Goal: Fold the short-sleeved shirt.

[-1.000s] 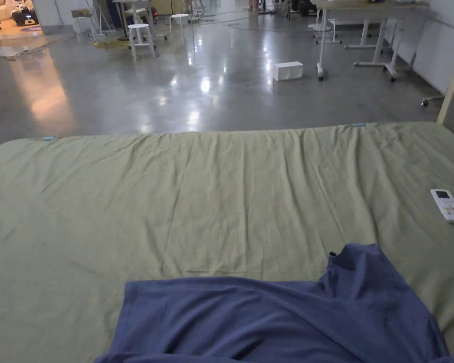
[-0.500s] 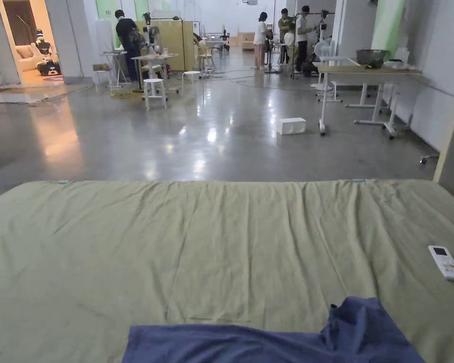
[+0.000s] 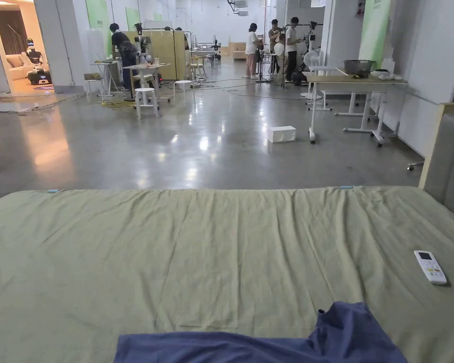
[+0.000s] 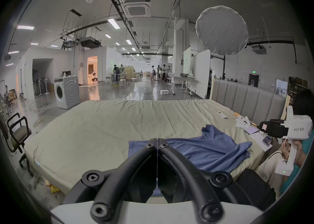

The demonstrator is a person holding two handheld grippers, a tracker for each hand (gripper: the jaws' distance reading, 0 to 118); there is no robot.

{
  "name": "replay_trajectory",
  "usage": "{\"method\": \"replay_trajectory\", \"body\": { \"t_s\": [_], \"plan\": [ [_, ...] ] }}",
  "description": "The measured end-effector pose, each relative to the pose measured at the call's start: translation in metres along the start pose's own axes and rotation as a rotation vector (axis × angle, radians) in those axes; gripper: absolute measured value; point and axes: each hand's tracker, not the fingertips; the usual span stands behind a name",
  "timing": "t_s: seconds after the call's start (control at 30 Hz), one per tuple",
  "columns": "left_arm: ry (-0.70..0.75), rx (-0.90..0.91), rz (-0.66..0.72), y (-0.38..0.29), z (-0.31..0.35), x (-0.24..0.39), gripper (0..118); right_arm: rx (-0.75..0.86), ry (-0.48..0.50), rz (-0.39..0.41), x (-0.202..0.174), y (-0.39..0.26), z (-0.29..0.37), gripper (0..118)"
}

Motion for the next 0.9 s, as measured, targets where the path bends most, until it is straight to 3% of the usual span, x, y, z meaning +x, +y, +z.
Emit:
{"method": "replay_trajectory", "body": {
  "t_s": [0.17, 0.33, 0.57, 0.63, 0.67, 0.7, 0.73, 0.83, 0.9],
  "plan": [
    [-0.012, -0.015, 0.034, 0.001, -0.01, -0.008, 0, 0.0, -0.004, -0.002, 0.006, 0.005, -0.003, 0],
    [0.032, -0.069, 0.019, 0.007, -0.044, -0.028, 0, -0.041, 0.002, -0.055, 0.016, -0.002, -0.009, 0],
    [-0.031, -0.219, 0.25, 0.014, -0.174, -0.088, 3, -0.135, -0.023, -0.085, 0.031, -0.025, -0.031, 0],
    [-0.075, -0.341, 0.295, 0.001, -0.229, -0.101, 26, -0.171, -0.031, -0.106, 0.036, -0.033, -0.04, 0],
    [-0.075, -0.407, 0.304, -0.007, -0.26, -0.107, 55, -0.193, -0.035, -0.114, 0.039, -0.036, -0.044, 0],
    [-0.07, -0.465, 0.303, -0.014, -0.287, -0.109, 76, -0.206, -0.038, -0.119, 0.039, -0.037, -0.047, 0],
    [-0.054, -0.511, 0.263, -0.022, -0.309, -0.112, 87, -0.211, -0.036, -0.124, 0.04, -0.039, -0.049, 0],
    [-0.044, -0.544, 0.313, -0.041, -0.368, -0.128, 87, -0.247, -0.017, -0.158, 0.045, -0.043, -0.051, 0],
    [0.075, -0.619, 0.407, -0.058, -0.396, -0.136, 86, -0.27, -0.004, -0.177, 0.051, -0.045, -0.05, 0]
  ]
}}
